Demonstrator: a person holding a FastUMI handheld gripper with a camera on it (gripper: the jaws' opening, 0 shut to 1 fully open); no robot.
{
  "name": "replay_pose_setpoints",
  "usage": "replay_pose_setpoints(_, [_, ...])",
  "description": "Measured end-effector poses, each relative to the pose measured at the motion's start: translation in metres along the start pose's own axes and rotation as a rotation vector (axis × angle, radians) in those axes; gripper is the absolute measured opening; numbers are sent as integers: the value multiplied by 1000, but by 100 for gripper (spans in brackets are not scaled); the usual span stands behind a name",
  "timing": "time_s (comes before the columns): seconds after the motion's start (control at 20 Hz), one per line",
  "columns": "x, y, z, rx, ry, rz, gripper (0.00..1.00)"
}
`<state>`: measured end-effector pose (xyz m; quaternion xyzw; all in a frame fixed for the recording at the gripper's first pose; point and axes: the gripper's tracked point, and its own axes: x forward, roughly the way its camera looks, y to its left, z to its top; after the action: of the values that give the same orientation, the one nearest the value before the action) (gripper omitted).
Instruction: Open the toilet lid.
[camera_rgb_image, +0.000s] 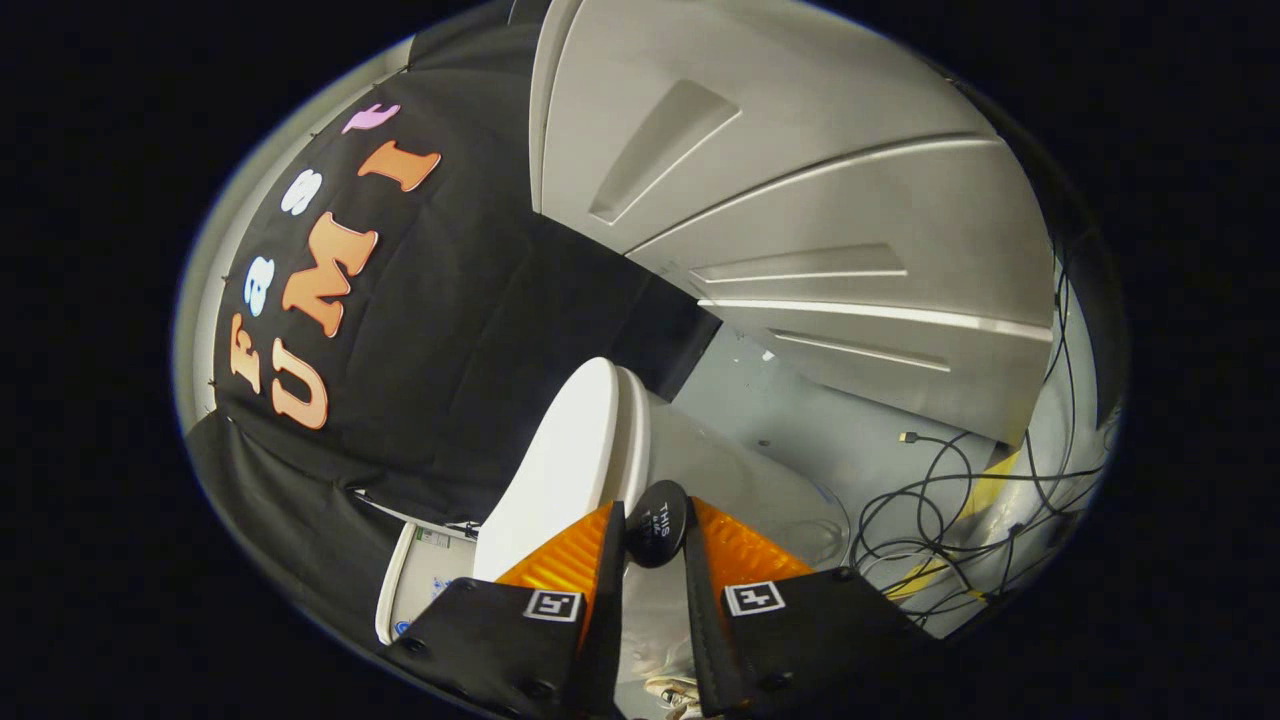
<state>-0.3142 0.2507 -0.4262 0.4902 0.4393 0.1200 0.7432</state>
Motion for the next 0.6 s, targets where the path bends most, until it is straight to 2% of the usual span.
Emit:
replay_pose_setpoints(0.05, [-3, -1, 0, 7, 4, 3, 39])
replay_pose_setpoints(0.2, [-1, 5, 6, 36, -32, 43, 23])
replay_pose_setpoints(0.25, [2, 4, 13, 46, -64, 49, 23])
replay_pose_setpoints(0.3, [2, 5, 11, 51, -52, 55, 10])
replay_pose_setpoints(0.45, [3, 2, 7, 103, -68, 51, 8])
replay_pose_setpoints(0.6, [2, 1, 5, 77, -65, 55, 8])
